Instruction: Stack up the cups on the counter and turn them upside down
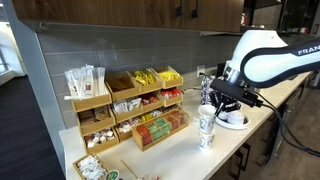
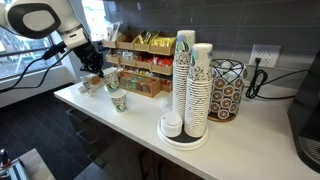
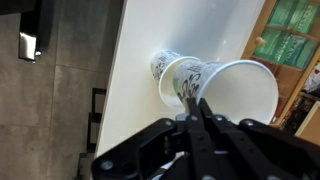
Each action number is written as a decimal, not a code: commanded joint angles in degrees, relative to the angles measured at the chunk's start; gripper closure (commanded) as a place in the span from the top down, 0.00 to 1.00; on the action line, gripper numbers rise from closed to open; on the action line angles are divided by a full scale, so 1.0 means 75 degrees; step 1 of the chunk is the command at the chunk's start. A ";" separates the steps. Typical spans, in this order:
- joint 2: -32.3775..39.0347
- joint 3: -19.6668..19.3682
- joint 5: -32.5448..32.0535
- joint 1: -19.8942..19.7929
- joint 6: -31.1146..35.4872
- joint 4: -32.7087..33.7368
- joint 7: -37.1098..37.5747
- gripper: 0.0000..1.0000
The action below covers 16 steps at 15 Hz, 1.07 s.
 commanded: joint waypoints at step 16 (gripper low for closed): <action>0.0952 -0.0127 0.0075 0.0066 0.0585 -0.0086 -0.0044 0.58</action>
